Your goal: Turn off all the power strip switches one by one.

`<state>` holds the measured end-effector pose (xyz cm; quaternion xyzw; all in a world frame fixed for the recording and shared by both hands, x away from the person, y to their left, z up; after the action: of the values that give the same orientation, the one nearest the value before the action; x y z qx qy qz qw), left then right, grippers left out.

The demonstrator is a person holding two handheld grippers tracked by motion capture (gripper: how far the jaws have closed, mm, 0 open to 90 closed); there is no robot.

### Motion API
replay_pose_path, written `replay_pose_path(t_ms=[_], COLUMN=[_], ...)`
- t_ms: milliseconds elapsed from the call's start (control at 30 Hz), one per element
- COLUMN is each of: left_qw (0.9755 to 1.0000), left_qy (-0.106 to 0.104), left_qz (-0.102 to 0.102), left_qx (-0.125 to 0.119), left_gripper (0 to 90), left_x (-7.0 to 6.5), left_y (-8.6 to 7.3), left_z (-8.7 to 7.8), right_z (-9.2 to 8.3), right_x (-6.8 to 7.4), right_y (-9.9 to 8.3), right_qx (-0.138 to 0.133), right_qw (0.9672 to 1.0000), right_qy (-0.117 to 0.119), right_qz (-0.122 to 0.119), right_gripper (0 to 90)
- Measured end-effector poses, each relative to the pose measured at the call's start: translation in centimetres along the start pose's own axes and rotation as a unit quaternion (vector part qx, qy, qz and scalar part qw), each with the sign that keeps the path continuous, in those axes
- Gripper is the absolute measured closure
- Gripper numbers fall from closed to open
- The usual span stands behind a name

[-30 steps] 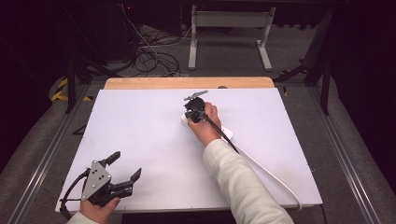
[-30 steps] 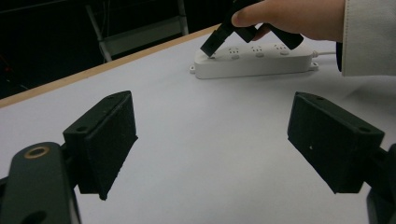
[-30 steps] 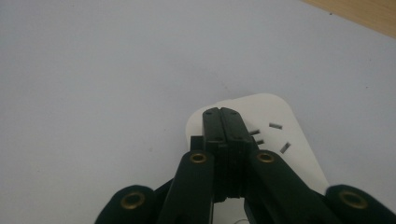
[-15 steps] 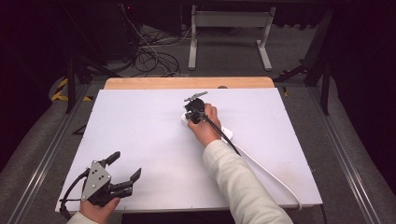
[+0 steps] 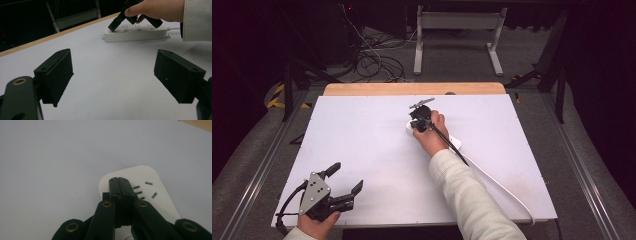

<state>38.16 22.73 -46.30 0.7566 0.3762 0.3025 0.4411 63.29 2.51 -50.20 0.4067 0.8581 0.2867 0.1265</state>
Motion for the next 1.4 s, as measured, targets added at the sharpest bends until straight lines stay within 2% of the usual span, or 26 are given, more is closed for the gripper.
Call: replay_pose_path(t_ms=[333, 433, 533, 600, 633, 667, 800, 967, 1233, 1300, 1400], left_qw=[1.0, 1.0, 1.0, 1.0, 1.0, 1.0, 1.0, 1.0, 1.0, 1.0, 1.0], left_qy=[0.0, -0.001, 0.0, -0.001, -0.001, 0.001, -0.002, 0.0, 0.0, 0.0, 0.0], left_qz=[-0.002, -0.001, -0.001, -0.002, -0.003, 0.001, -0.007, -0.004, -0.004, -0.003, -0.005], left_qx=[0.0, 0.002, 0.002, 0.001, 0.001, 0.001, 0.004, 0.004, 0.005, 0.005, 0.004], left_gripper=[16.1, 16.1, 16.1, 16.1, 16.1, 16.1, 16.1, 16.1, 16.1, 16.1, 16.2], left_x=[-0.1, -0.1, -0.1, 0.0, 0.0, 0.1, 0.2, 0.1, 0.0, 0.0, -0.1], left_y=[0.0, 0.0, 0.0, 0.0, -0.1, -0.1, -0.1, -0.1, -0.1, -0.1, -0.1], left_z=[0.0, 0.1, 0.1, 0.1, 0.1, 0.1, 0.3, 0.2, 0.2, 0.2, 0.2], right_z=[0.0, 0.1, 0.0, -0.2, -0.6, -1.1, -3.9, -5.8, -8.1, -8.8, -9.7], right_x=[0.0, 0.0, 0.0, -0.2, -0.3, -0.2, 0.6, 1.0, 0.9, 1.1, 1.5], right_y=[0.0, 0.0, 0.1, 0.2, 0.3, 0.5, 1.3, 1.3, 0.9, 0.9, 0.7], right_qx=[0.005, 0.015, 0.016, 0.011, 0.011, -0.002, -0.045, -0.061, -0.083, -0.094, -0.096], right_qw=[1.0, 0.9999, 0.9999, 0.9998, 0.9999, 0.9999, 0.9983, 0.9969, 0.995, 0.9934, 0.9918], right_qy=[-0.002, -0.002, 0.0, 0.012, 0.005, 0.005, 0.03, 0.033, 0.043, 0.052, 0.064], right_qz=[0.001, 0.002, 0.003, 0.008, -0.004, -0.01, -0.021, -0.036, -0.035, -0.04, -0.054], right_gripper=[90.0, 90.0, 90.0, 90.0, 90.0, 90.0, 90.0, 90.0, 90.0, 80.9, 75.1])
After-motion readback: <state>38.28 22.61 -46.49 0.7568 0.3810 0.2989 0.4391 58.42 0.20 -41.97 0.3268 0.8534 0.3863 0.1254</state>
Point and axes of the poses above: each handheld gripper's, and its own axes: z roughly forward along the jaws, y roughly out of its top, x roughly to its left, the point moved 7 cm from there along z, roughly forward along the jaws, and after that the axes turned 7 degrees about x, right-handed, at the moved point
